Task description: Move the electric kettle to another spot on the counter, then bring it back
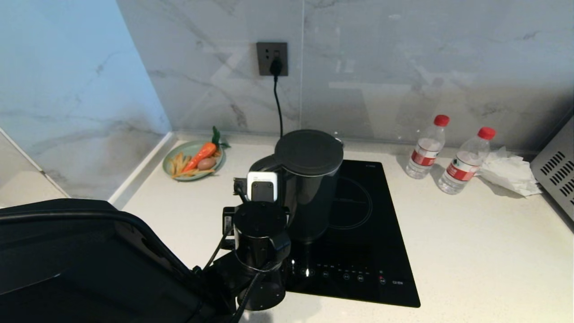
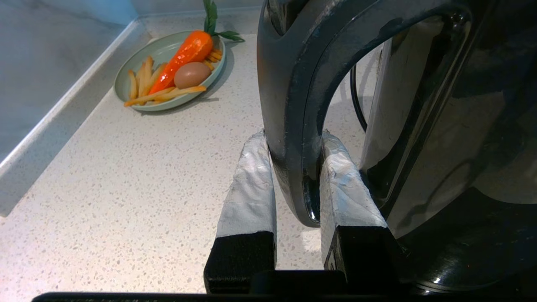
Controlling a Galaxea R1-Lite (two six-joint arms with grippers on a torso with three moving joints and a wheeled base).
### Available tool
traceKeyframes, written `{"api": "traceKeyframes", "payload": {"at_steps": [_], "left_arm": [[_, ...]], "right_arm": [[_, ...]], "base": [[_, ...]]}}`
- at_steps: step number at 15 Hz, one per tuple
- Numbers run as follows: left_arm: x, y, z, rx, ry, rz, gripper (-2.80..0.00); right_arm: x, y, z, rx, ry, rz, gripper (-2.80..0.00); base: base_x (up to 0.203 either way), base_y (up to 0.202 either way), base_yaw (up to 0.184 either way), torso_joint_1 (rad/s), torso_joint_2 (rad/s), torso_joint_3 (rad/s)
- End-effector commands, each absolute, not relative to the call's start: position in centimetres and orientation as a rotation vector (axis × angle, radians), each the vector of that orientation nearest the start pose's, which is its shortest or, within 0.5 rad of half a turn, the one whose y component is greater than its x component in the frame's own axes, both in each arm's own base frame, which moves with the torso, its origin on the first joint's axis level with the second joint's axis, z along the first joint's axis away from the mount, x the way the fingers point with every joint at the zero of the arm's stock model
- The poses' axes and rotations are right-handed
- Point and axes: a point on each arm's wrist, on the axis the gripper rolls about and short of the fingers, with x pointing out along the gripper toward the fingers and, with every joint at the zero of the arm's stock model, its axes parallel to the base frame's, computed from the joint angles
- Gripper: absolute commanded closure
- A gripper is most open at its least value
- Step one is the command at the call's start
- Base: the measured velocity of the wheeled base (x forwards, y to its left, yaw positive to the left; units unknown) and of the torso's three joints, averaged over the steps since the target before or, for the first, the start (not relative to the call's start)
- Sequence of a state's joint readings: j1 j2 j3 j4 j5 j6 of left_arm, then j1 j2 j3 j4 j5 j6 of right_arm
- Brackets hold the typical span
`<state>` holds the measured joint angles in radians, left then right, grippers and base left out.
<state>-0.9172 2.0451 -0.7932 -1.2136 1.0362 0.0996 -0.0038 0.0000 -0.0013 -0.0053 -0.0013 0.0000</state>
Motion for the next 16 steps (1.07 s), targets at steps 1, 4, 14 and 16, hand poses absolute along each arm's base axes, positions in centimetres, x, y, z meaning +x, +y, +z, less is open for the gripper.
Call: {"api": "traceKeyframes", "payload": {"at_steps": [1,4,14,16], "left_arm": [[23.3,-27.2,12.1,0.126,0.022,0.124,0.00],[23.3,-27.2,12.3,0.121,0.018,0.122,-2.80],[22.5,-25.5,10.7,0.132,0.059,0.116,-2.80],[21.9,-24.7,9.8,0.138,0.083,0.101,-2.80]], "right_arm": [[-2.3,0.0,7.7,0.000,-0.008,-0.006,0.00],[-2.3,0.0,7.7,0.000,-0.008,-0.006,0.00],[-2.3,0.0,7.7,0.000,-0.008,-0.005,0.00],[-2.3,0.0,7.6,0.000,-0.007,-0.006,0.00]], "base": [[0.000,0.000,0.000,0.000,0.00,0.000],[0.000,0.000,0.000,0.000,0.00,0.000],[0.000,0.000,0.000,0.000,0.00,0.000],[0.000,0.000,0.000,0.000,0.00,0.000]]}}
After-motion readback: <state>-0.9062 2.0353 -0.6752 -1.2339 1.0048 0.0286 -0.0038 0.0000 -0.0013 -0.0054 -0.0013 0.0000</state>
